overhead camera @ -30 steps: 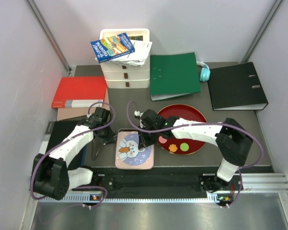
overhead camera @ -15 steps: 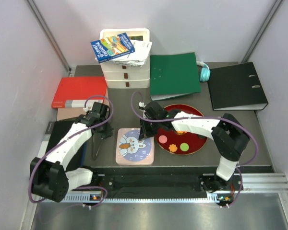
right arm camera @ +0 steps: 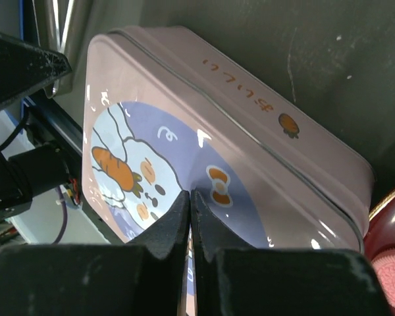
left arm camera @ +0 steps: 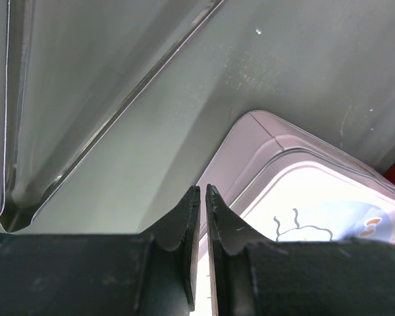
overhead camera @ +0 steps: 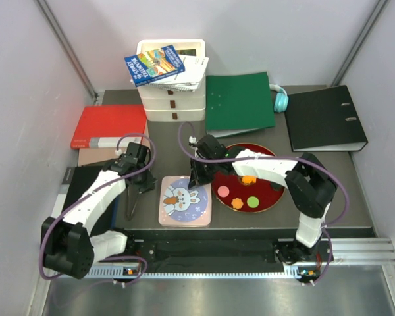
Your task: Pack the cookies
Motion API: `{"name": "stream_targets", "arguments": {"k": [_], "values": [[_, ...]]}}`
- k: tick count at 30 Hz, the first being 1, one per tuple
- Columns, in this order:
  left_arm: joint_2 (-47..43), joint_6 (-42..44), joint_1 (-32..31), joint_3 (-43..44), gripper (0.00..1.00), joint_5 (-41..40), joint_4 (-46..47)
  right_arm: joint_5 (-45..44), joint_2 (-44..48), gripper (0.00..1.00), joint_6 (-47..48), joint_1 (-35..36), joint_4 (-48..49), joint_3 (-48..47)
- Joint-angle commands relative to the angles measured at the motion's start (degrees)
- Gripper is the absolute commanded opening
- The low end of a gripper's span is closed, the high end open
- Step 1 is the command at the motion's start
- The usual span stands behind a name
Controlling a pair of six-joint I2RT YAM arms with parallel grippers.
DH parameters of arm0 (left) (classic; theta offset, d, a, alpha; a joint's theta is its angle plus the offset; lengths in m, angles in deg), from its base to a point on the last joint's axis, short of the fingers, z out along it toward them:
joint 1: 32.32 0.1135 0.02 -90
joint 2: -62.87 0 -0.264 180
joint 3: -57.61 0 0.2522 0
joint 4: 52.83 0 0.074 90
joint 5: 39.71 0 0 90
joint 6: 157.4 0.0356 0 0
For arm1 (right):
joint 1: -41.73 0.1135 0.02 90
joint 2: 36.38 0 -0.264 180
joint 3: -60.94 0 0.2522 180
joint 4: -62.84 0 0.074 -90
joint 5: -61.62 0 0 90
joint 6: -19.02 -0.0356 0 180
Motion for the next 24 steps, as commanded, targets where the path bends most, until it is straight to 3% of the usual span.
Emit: {"name": "stream_targets", "arguments": {"k": [1,9,17,24], "values": [[-2.5,0.7,0.2,1.1,0.14,0.0,0.9,-2.9,-3.9,0.0,0.5,-1.8,-2.6,-1.6],[-4.1,1.3,0.2,1.3,0.16,3.6,3.3,-2.0,-6.6,0.0,-0.1,-2.3,-2.5,-2.0],[-2.5,1.0,0.2,-0.6,0.16,24.1,17.6,-2.2,-7.0,0.0,0.0,-2.9,-3.1,-2.4],[2.9,1.1,0.2,-3.4,0.14,26.7,21.6,-3.0,-6.9,0.0,0.2,-3.1,-3.7,-3.1]]}}
